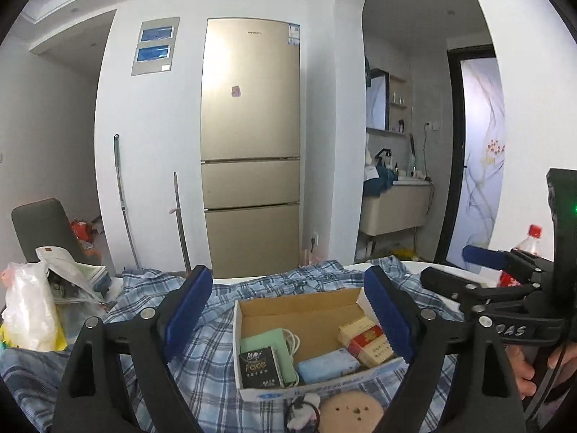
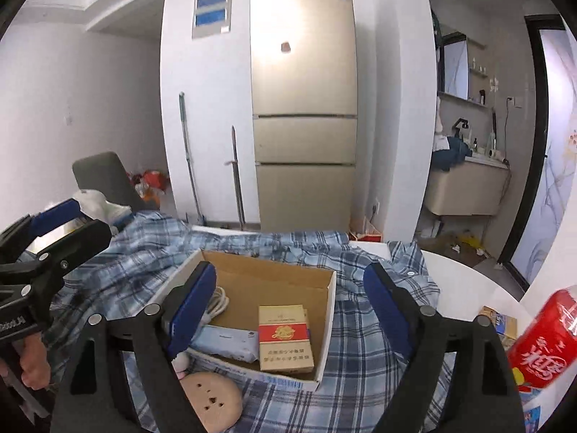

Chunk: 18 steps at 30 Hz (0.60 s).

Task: Organize soft objects
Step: 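Lower the red-and-gold pack into the box and open the right gripper while the left releases the Face pack, then lift both grippers up and away from the cardboard box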

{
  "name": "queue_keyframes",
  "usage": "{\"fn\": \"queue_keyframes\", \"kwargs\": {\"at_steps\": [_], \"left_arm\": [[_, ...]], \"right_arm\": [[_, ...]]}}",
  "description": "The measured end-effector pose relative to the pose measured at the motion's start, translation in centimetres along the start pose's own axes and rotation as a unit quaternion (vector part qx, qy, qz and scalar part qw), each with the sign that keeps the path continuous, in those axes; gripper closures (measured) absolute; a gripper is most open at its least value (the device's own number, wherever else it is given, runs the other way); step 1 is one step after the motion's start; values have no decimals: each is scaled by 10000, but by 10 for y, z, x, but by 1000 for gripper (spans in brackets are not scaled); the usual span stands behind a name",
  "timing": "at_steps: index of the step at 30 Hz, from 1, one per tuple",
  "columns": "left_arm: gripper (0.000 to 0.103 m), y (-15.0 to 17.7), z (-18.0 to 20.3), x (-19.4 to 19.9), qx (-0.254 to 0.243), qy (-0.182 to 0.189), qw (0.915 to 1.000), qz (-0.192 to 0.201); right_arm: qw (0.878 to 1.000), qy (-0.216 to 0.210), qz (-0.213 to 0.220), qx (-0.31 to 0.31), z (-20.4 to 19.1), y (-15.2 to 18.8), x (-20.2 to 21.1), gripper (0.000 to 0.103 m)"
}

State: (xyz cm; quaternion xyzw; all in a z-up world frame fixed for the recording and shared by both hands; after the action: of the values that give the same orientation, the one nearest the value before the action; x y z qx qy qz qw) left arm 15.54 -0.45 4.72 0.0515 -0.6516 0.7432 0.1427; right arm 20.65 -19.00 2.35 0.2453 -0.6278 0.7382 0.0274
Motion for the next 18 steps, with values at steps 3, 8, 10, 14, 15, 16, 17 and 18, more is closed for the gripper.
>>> {"fn": "queue_keyframes", "kwargs": {"at_steps": [3,8,10,14,15,16,17,18], "left_arm": [[14,1,-1,20,-4,52,9999,123],[10,17,-5,44,-9,56,9995,299],[0,25,-8,50,18,55,9992,383],[0,45,-13,48,-139,-186,9984,524],[0,51,-14,45,-130,-235,9983,508],[0,55,-16,44,-111,-250,9983,518],[0,61,-17,42,-111,-250,9983,524],[0,65,-17,40,-132,-231,9985,481]], "right_arm": [[9994,-25,340,-28,-3,-5,27,1],[9965,87,821,126,-14,-2,57,0],[9960,49,889,69,-16,6,59,0],[9953,13,959,-87,-14,34,53,0],[9957,40,923,-107,-12,43,48,0],[9961,33,877,-118,-11,51,43,0],[9966,21,822,-108,-11,56,39,0],[9972,12,743,-97,-11,60,35,0]]}}
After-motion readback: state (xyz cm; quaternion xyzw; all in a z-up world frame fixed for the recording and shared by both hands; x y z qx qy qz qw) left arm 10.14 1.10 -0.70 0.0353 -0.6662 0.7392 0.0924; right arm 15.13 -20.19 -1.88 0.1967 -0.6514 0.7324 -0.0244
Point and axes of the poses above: each gripper's, at about its wrist camera, not at the fingertips, and x roughly against the way its jaws point, z to its right, y to its underside, the point moved 8 cm from there along -x, roughly the way its jaws point, and after that the axes turned 7 degrees about x, right-handed, at the moved point
